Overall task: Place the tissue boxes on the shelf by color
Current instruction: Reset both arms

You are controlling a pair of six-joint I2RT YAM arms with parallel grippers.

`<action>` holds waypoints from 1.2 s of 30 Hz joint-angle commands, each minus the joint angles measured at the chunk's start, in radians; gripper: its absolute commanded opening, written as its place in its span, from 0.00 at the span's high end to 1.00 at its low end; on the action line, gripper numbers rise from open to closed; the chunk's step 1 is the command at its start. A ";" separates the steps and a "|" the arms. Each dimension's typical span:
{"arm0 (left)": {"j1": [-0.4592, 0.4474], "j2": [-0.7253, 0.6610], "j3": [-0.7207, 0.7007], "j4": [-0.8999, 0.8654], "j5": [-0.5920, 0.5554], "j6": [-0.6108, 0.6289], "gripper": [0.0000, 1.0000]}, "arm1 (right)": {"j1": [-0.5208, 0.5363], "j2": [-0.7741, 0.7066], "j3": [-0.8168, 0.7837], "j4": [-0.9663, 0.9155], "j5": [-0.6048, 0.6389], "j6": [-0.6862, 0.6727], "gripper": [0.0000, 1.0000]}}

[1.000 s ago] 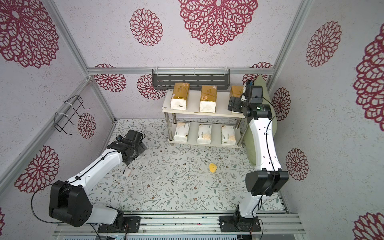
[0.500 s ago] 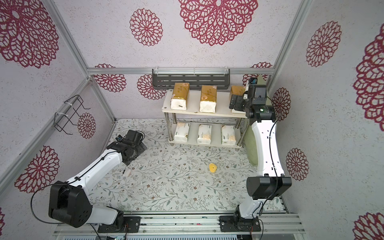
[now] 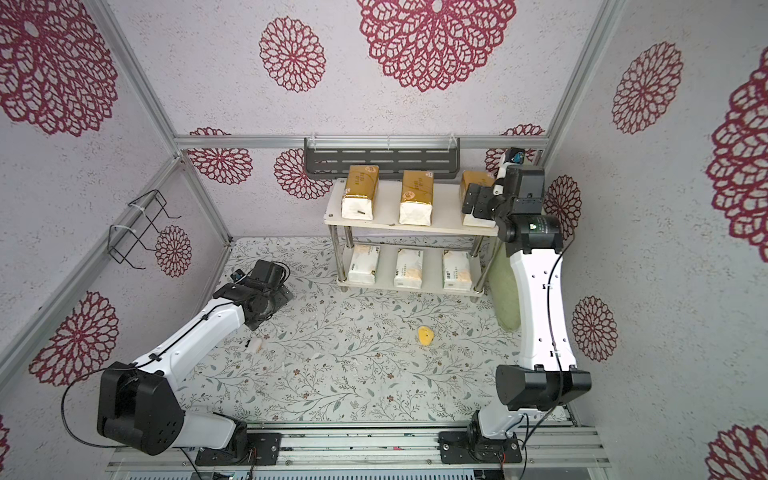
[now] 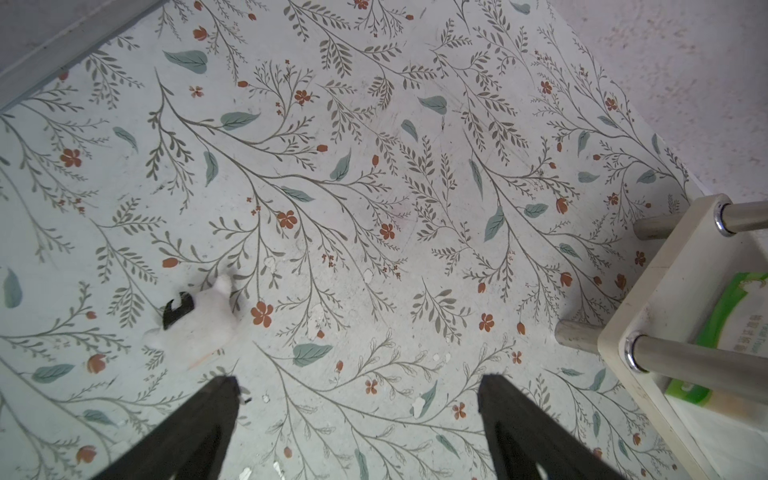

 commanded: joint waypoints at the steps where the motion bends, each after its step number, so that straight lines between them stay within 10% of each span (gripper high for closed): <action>1: -0.010 -0.020 0.017 -0.007 -0.059 0.035 0.03 | 0.027 -0.078 0.015 0.037 -0.017 0.019 0.01; 22: -0.121 -0.007 0.027 0.105 -0.322 0.202 0.02 | 0.317 -0.484 -1.001 0.422 -0.301 0.032 0.01; 36: -0.013 0.037 -0.227 0.788 -0.444 0.704 0.03 | 0.153 -0.506 -1.739 1.289 0.122 -0.066 0.01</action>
